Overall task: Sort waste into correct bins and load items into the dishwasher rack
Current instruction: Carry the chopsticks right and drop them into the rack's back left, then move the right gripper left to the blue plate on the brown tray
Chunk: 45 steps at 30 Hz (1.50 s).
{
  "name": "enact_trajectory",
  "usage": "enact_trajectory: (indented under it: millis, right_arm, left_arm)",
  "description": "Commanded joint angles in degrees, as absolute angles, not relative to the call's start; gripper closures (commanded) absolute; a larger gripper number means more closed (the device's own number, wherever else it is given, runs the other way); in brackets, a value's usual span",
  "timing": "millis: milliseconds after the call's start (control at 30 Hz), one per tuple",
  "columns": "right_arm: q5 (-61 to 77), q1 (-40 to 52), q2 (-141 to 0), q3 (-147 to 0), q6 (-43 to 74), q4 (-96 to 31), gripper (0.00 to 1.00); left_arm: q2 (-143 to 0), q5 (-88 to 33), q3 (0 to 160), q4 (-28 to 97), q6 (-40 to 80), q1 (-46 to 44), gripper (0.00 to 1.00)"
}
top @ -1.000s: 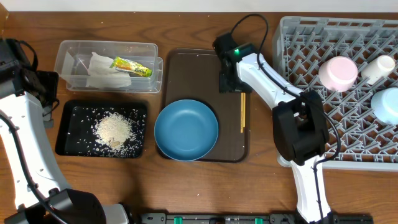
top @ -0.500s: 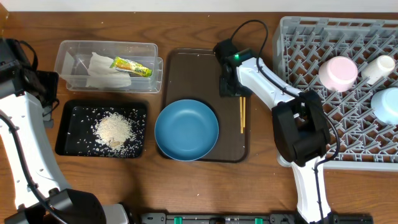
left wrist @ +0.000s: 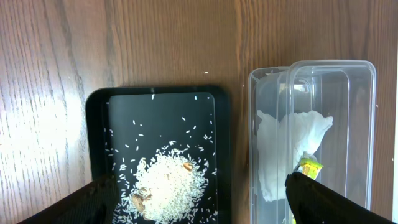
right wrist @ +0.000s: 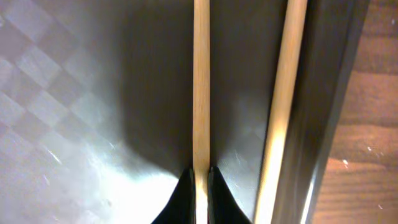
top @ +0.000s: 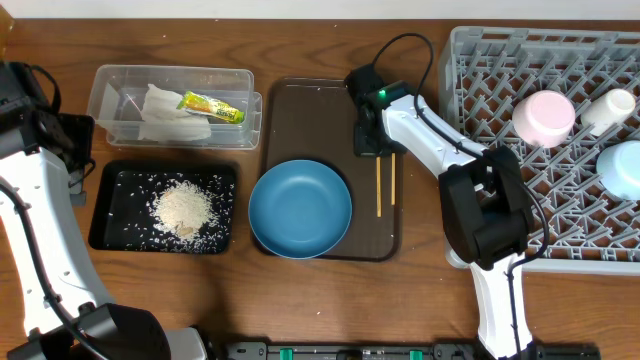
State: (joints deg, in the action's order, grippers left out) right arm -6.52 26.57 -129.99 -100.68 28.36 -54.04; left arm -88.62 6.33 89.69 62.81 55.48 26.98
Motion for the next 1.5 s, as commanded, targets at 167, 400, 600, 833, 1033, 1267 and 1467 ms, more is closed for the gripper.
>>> enact_trajectory:
  millis: [167,400,600,833,1033,1267,1467]
  right_arm:
    - [-6.85,20.71,-119.15,-110.52,16.19,-58.63,0.99]
    - [-6.52,10.44,-109.51,-113.36,6.28,-58.96,0.99]
    - [1.93,1.69,-108.68,-112.88,2.24,-58.89,0.98]
    - [10.61,-2.24,-111.04,-108.27,0.99,-54.22,0.99]
    - [12.36,-1.78,-114.52,-105.41,1.04,-52.03,0.96]
    - [12.32,-1.37,-116.62,-105.41,3.09,-52.62,0.23]
    - [20.95,-1.37,-116.57,-105.43,4.62,-54.5,0.19]
  left_arm:
    - [-88.84,6.66,89.84,62.94,55.35,27.24,0.11]
    - [-88.84,6.66,89.84,62.96,55.35,27.24,0.11]
    - [-88.84,6.66,89.84,62.96,55.35,27.24,0.11]
    - [-88.84,6.66,89.84,62.96,55.35,27.24,0.11]
    - [-88.84,6.66,89.84,62.94,55.35,27.24,0.11]
    - [-88.84,6.66,89.84,62.96,55.35,27.24,0.11]
    - [-88.84,6.66,89.84,62.94,55.35,27.24,0.11]
